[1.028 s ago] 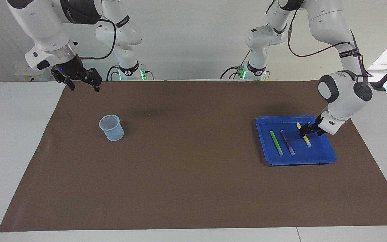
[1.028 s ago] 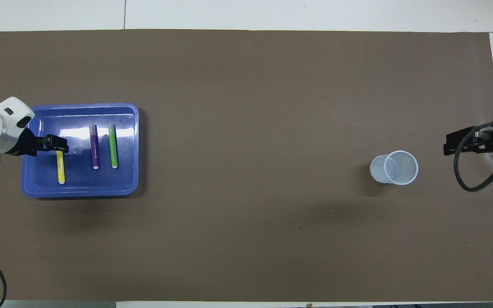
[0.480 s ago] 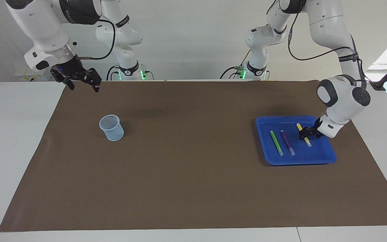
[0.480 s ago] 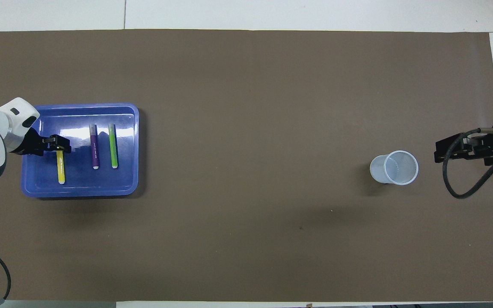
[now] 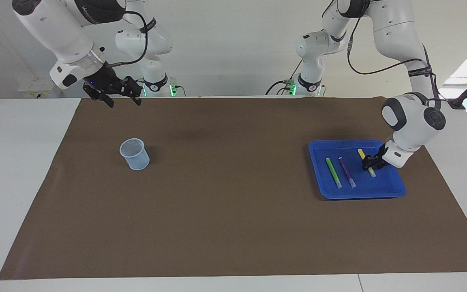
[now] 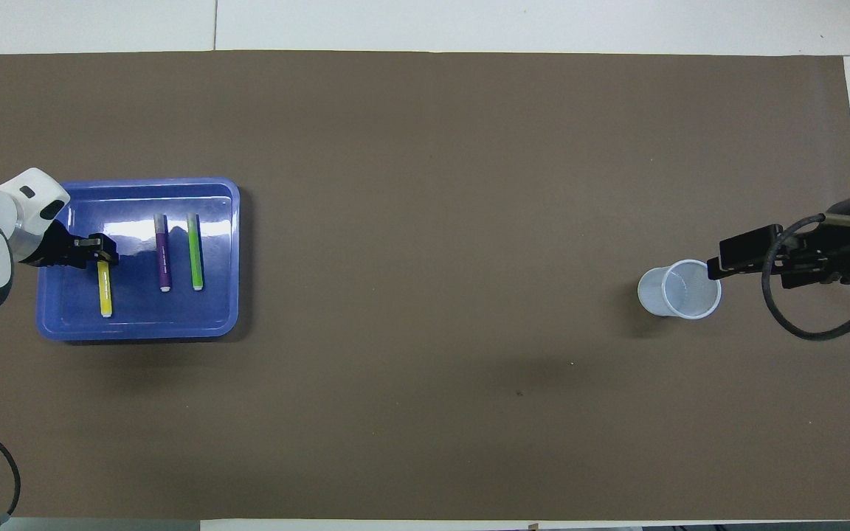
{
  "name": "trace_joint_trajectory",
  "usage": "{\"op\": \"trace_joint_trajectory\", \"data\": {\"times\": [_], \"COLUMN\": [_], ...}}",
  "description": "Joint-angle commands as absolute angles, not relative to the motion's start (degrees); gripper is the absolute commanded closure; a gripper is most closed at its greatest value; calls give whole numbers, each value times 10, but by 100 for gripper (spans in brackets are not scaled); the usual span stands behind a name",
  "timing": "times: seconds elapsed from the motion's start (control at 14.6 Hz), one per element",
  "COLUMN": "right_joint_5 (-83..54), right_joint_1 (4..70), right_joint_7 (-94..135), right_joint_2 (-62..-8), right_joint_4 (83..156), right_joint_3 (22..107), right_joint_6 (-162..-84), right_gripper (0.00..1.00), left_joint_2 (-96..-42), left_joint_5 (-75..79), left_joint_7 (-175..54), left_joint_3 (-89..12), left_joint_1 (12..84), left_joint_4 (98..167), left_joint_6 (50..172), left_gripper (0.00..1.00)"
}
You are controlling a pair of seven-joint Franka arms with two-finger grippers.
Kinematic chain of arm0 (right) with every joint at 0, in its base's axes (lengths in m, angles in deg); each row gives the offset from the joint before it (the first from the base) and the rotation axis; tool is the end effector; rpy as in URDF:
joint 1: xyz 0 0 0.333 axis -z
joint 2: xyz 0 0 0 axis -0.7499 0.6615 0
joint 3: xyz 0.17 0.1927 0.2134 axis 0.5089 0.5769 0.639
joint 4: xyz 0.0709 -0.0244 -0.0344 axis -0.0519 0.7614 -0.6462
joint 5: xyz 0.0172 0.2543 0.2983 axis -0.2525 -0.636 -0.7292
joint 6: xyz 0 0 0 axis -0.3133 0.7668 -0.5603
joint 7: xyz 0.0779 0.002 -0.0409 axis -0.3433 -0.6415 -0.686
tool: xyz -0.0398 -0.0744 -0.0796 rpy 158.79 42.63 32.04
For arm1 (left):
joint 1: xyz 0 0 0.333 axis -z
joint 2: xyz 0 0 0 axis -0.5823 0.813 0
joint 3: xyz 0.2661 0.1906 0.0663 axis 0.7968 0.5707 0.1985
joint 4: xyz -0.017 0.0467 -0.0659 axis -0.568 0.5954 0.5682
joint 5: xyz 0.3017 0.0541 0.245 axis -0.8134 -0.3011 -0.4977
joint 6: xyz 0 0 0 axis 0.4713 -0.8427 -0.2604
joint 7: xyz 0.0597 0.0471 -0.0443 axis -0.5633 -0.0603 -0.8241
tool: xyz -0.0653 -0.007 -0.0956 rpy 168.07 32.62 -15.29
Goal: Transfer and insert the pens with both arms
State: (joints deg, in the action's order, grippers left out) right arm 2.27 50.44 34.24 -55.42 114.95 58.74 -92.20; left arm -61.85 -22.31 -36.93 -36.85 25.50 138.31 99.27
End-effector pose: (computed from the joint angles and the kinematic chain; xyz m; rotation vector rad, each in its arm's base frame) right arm 0.5133 0.0267 0.6066 -2.9031 0.1430 0.2031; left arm 0.5871 0.0896 0.3121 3.1039 0.0305 -0.1266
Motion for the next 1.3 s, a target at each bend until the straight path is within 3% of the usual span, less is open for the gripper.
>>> {"op": "trace_joint_trajectory", "data": {"times": [0.0,0.21,0.27,0.55,0.82,1.23], "right_joint_5": [-1,0,-1,-45,-107,-224], "right_joint_1": [510,503,501,491,494,492], "right_joint_7": [333,300,295,297,328,497], "right_joint_2": [-557,-558,-559,-558,-570,-587], "right_joint_4": [1151,1152,1153,1153,1185,1226], "right_joint_3": [588,591,593,599,599,599], "right_joint_6": [-915,-911,-909,-913,-951,-991], "right_gripper": [0,0,0,0,0,0], "left_joint_2": [-610,-610,-609,-606,-606,-633], "left_joint_5": [-220,-222,-222,-222,-206,-162], "left_joint_7": [-365,-365,-365,-364,-381,-554], "left_joint_3": [-368,-368,-368,-369,-370,-373], "left_joint_1": [257,258,258,258,266,326], "left_joint_4": [1373,1372,1367,1348,1282,1214], "left_joint_6": [1000,1000,999,979,876,763], "left_gripper": [65,98,100,100,100,100]}}
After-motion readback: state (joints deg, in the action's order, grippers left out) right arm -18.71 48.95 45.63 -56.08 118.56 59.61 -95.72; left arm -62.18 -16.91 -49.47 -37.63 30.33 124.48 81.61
